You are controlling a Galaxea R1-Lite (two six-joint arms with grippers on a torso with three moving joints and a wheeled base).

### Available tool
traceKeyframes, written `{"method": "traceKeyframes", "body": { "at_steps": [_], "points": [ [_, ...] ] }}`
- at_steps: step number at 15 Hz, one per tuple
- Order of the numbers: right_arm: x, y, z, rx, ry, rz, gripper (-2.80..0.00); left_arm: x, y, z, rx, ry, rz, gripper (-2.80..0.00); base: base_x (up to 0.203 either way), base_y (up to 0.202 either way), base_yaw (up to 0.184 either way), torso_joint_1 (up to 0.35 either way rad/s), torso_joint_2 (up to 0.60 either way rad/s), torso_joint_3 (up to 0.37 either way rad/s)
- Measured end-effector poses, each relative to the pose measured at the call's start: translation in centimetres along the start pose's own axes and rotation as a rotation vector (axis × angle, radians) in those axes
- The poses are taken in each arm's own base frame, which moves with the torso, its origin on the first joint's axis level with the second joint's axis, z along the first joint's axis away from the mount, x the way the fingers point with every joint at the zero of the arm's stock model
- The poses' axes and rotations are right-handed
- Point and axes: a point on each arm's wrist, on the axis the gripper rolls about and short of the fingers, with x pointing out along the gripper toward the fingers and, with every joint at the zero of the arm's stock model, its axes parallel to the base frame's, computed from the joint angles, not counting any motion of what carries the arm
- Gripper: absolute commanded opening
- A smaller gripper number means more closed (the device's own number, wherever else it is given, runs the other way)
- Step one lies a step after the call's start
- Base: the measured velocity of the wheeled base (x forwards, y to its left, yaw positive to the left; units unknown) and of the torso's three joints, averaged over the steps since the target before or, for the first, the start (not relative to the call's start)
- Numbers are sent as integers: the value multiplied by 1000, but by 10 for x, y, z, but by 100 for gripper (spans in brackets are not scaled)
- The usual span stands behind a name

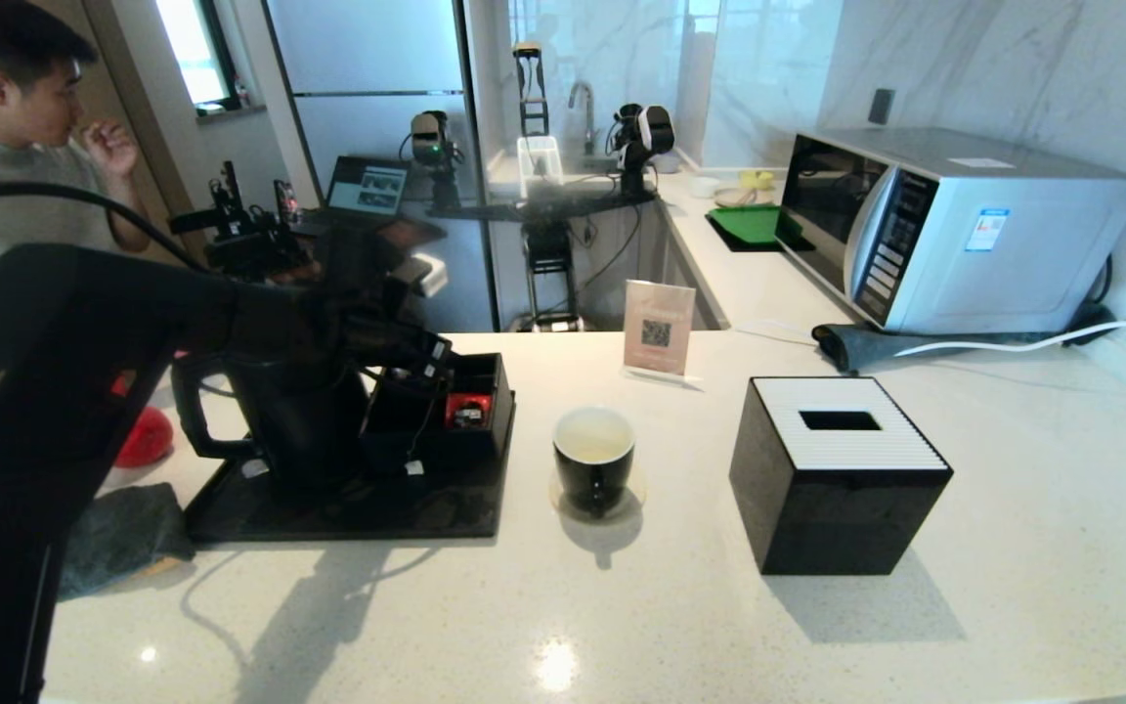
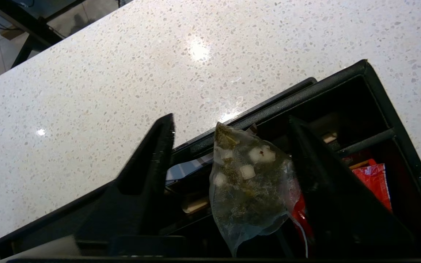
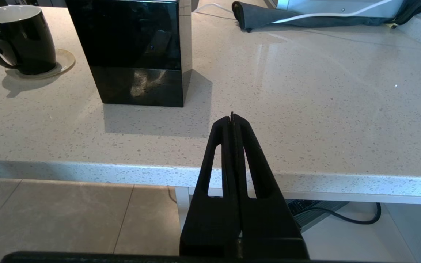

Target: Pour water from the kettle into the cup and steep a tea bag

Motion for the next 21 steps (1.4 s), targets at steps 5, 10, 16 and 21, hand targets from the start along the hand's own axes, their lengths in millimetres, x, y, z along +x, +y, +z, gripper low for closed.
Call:
{"method": "traceKeyframes", "body": {
  "at_steps": [5, 10, 16, 21],
  "points": [
    [0, 0, 0, 0, 0, 0, -280, 0, -1, 1, 2, -3, -1, -280, 0, 0, 0, 0, 0, 0],
    [0, 0, 0, 0, 0, 0, -280, -1, -2, 3, 3, -8, -1, -280, 0, 0, 0, 0, 0, 0],
    [0, 0, 0, 0, 0, 0, -280, -12, 0, 11, 6, -33, 9, -280, 0, 0, 0, 0, 0, 0],
    [0, 0, 0, 0, 0, 0, -280, -25, 0, 22, 12, -68, 17, -280, 0, 0, 0, 0, 0, 0]
  ]
}}
